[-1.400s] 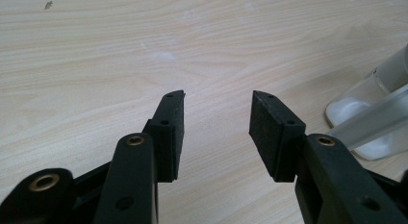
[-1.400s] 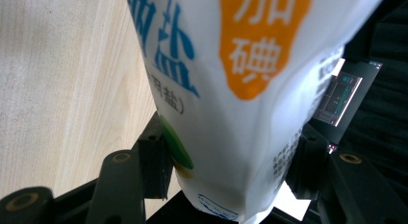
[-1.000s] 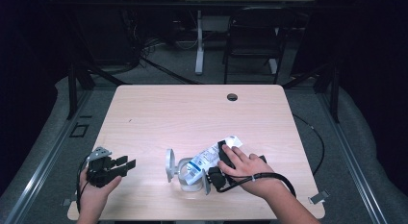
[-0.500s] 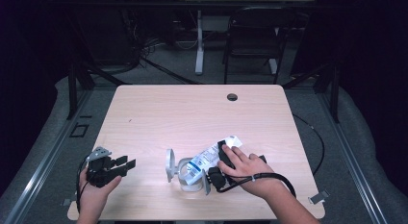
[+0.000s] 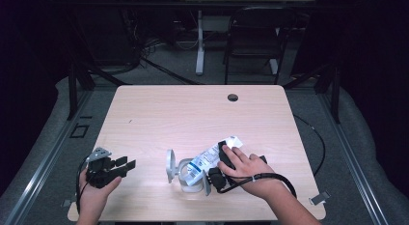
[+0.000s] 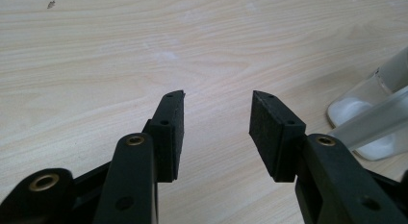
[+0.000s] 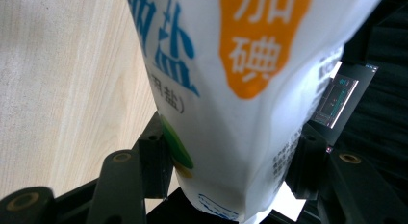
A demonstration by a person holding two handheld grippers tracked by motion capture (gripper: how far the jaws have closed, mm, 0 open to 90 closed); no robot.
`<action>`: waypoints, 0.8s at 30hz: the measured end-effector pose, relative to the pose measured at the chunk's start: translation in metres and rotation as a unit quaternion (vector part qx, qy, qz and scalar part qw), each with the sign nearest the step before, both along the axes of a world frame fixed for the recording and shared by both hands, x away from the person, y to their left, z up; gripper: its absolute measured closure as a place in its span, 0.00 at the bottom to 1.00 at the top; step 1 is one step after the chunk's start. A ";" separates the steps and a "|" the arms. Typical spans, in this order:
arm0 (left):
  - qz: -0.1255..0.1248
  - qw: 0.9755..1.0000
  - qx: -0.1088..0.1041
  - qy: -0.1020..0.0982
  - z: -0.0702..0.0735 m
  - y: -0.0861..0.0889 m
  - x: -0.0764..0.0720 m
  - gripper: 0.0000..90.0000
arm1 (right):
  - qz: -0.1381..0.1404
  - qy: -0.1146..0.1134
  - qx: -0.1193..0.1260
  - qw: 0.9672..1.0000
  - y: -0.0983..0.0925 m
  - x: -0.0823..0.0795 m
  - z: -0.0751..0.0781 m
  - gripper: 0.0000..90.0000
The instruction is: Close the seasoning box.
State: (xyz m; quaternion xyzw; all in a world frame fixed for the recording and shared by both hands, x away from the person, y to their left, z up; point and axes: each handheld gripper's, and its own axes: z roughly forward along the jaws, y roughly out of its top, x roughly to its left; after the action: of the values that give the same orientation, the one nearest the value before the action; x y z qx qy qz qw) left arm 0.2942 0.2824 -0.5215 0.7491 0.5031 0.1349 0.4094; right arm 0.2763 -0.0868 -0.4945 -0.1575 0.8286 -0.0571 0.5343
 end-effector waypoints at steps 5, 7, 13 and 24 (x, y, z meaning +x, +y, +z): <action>0.002 1.000 -0.002 -0.004 0.000 0.000 0.000 0.63 | 0.002 0.000 0.002 1.000 0.000 0.000 0.000 0.51; 0.002 1.000 -0.002 -0.004 0.000 0.000 0.000 0.63 | 0.002 0.000 0.001 1.000 0.000 0.000 0.000 0.51; 0.002 1.000 -0.003 -0.004 0.000 0.000 0.000 0.63 | 0.001 -0.005 -0.007 1.000 0.001 -0.001 0.001 0.51; 0.001 1.000 -0.003 -0.002 0.000 0.001 0.000 0.63 | 0.005 -0.005 -0.004 1.000 0.001 0.000 0.000 0.51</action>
State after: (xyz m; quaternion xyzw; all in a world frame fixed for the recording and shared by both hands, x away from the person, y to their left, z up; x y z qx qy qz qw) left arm 0.2939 0.2830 -0.5211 0.7470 0.5035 0.1355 0.4124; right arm 0.2761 -0.0863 -0.4947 -0.1631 0.8247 -0.0585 0.5384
